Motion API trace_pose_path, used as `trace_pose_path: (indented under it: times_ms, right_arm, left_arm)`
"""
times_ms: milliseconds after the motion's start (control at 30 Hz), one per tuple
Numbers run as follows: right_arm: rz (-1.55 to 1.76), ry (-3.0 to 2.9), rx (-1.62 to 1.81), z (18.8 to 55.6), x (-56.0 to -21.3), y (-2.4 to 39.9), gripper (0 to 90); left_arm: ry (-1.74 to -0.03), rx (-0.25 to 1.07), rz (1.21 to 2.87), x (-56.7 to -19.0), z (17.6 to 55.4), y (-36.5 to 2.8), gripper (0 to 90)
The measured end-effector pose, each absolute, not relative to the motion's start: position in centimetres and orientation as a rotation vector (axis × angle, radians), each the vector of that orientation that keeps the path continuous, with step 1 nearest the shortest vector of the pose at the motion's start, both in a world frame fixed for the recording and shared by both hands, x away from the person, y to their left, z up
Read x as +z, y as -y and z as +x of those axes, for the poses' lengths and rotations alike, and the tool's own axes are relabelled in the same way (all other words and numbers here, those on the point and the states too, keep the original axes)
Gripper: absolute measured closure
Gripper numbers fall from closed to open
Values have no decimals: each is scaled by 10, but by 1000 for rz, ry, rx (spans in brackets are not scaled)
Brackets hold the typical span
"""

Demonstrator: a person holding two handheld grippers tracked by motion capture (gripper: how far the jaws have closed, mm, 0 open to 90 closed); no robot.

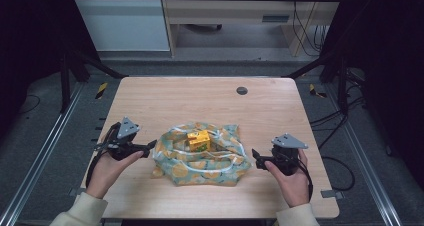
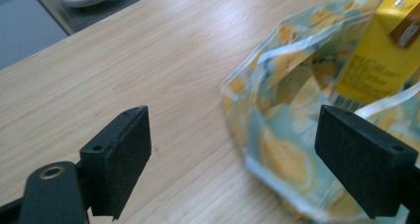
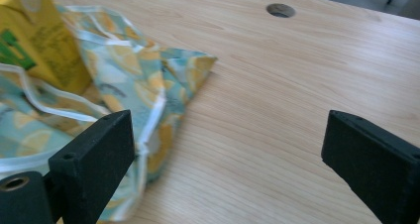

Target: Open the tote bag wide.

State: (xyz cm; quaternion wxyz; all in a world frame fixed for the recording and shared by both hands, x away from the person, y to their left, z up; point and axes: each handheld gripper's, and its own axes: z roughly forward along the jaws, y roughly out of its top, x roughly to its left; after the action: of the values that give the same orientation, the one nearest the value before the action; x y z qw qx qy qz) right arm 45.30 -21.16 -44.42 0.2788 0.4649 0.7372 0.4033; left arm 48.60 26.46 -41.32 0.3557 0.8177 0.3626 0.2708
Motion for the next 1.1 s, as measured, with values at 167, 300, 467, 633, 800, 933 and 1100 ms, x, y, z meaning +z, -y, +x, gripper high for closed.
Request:
trace_pose_path:
  times_ms: [167,300,467,633,800,933,1100]
  right_arm:
    - [1288,-1950,1073,456,-447,226,58]
    - [1327,-1922,1064,457,-449,239,58]
    - [1372,-1913,1051,458,-452,248,60]
    - [1415,-1913,1036,461,-456,255,62]
    - [1471,-1935,1005,463,-463,261,59]
    - [1525,-2001,933,467,-476,263,63]
    - [1532,-2047,905,466,-480,261,65]
  left_arm:
    - [-989,715,2091,-417,485,-284,128]
    - [-1024,716,2086,-419,486,-296,126]
    - [-1075,707,2084,-423,489,-308,125]
    - [-1094,701,2100,-429,493,-317,113]
    - [-1121,688,2120,-441,496,-323,106]
    - [-1148,678,2135,-452,497,-326,105]
    - [-1186,672,2158,-467,496,-329,105]
